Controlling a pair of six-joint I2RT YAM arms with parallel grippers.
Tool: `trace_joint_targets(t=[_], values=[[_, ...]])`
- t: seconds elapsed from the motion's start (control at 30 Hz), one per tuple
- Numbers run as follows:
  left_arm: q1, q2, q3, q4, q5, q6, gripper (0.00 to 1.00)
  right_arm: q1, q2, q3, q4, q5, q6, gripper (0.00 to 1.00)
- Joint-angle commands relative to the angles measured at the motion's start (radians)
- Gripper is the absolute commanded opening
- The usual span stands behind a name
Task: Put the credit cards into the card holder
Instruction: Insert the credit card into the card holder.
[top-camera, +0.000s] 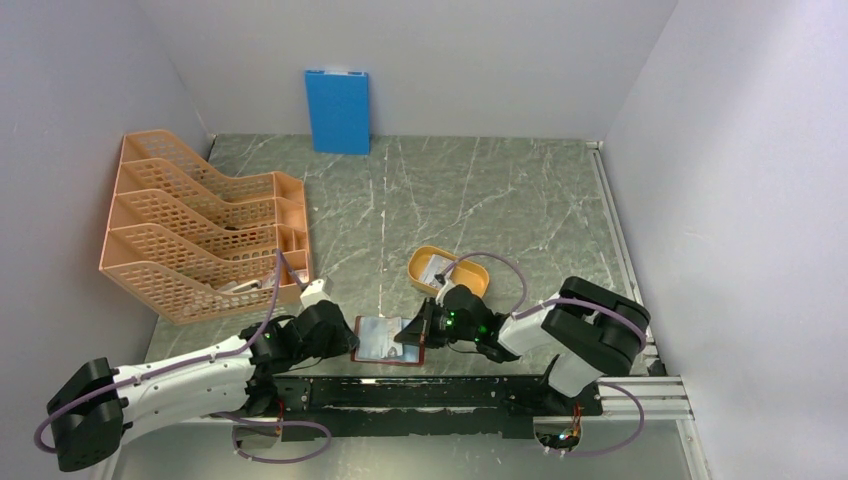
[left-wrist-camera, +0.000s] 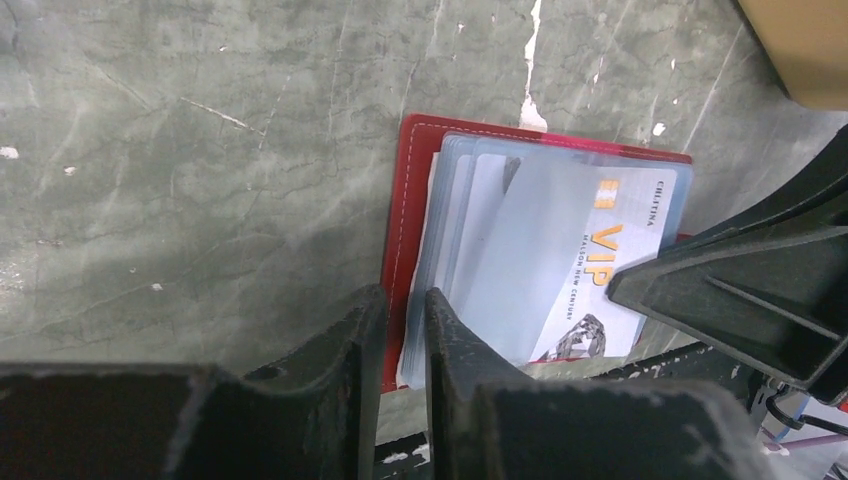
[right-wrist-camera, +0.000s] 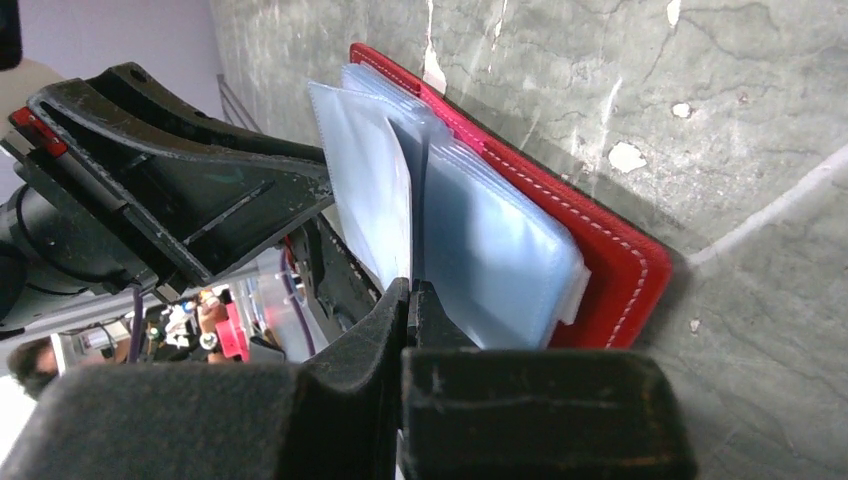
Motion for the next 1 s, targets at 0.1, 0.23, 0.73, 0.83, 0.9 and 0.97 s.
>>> trace_joint_targets(t=[0.1,0.23,0.73,0.83,0.9,0.97], values=[[0.002,0.008,-0.036,-0.111,0.006,0.004,0.16,0.010,-0.049,-0.066,-0.033,0.108,0.028,0.00],[0.002,0.021,-0.040,-0.100,0.010,0.003,0.11,0.009,-0.052,-0.070,-0.033,0.124,0.033,0.00],[0.002,0.021,-0.041,-0.098,0.016,0.007,0.06,0.010,0.006,-0.035,0.017,0.095,0.034,0.00],[0.003,0.019,-0.044,-0.094,0.019,0.005,0.05,0.014,0.012,-0.034,0.034,0.078,0.030,0.00],[0.002,0.021,-0.044,-0.091,0.019,0.003,0.05,0.018,0.019,-0.033,0.048,0.067,0.028,0.00],[0.001,0.022,-0.044,-0.089,0.020,0.003,0.05,0.023,0.029,-0.028,0.050,0.056,0.025,0.00]])
